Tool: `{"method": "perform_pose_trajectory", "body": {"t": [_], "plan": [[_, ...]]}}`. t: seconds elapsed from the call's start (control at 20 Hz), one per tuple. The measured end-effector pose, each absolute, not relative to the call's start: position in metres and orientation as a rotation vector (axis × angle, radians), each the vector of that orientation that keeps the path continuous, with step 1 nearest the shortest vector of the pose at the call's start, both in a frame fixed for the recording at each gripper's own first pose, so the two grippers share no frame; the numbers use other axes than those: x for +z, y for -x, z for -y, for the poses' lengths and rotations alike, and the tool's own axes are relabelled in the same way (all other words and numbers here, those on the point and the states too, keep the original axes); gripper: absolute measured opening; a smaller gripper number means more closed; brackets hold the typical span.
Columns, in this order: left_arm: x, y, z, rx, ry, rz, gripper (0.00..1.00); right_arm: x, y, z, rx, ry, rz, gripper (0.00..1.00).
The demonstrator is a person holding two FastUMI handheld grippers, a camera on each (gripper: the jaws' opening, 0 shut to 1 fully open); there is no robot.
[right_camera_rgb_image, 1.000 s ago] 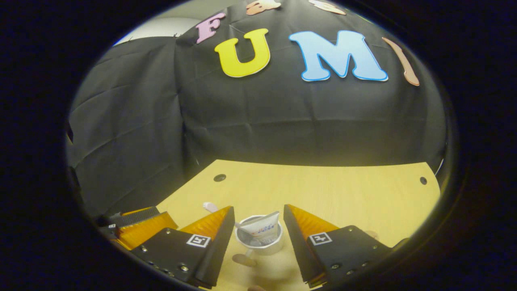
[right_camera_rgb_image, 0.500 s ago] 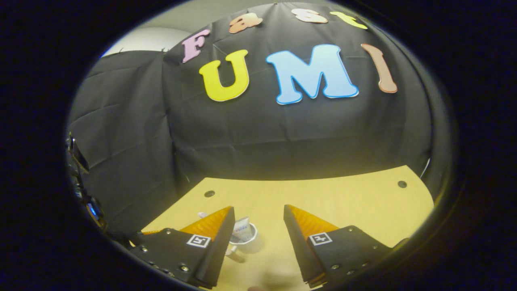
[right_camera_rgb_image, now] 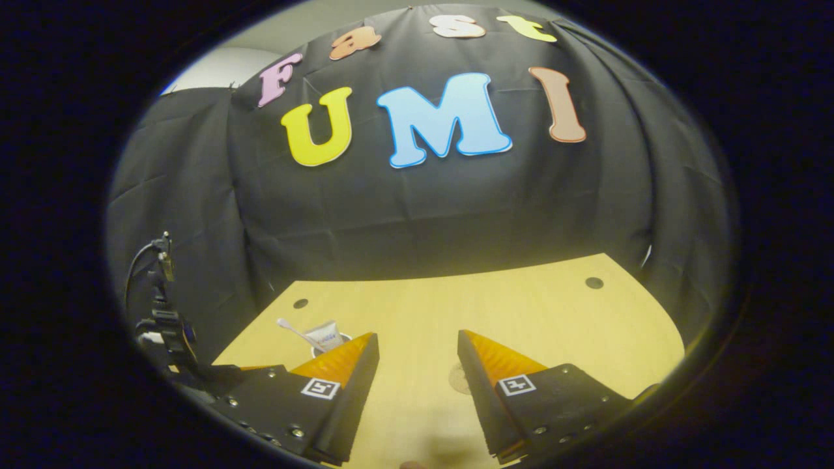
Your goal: Put the toothbrush and toothpaste on the desktop into the cup, then pick up the cup and place it on the coaster on the desktop.
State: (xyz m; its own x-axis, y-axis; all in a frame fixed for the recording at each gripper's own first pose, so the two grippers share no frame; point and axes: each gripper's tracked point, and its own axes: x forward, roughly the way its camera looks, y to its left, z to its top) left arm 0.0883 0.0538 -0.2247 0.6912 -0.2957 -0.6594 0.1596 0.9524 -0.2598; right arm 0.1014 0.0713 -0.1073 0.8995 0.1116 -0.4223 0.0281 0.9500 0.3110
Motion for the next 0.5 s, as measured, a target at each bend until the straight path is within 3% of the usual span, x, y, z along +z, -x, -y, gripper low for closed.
{"method": "perform_pose_trajectory", "body": {"t": [0.45,0.5], "plan": [[-0.280,-0.094,-0.040,-0.278,0.035,-1.059,0.99,-0.153,-0.065,-0.027,-0.052,-0.304,-0.562,0.73],[-0.284,-0.095,-0.041,-0.279,0.012,-1.088,0.96,-0.157,-0.063,-0.024,-0.059,-0.305,-0.571,0.73]]}}
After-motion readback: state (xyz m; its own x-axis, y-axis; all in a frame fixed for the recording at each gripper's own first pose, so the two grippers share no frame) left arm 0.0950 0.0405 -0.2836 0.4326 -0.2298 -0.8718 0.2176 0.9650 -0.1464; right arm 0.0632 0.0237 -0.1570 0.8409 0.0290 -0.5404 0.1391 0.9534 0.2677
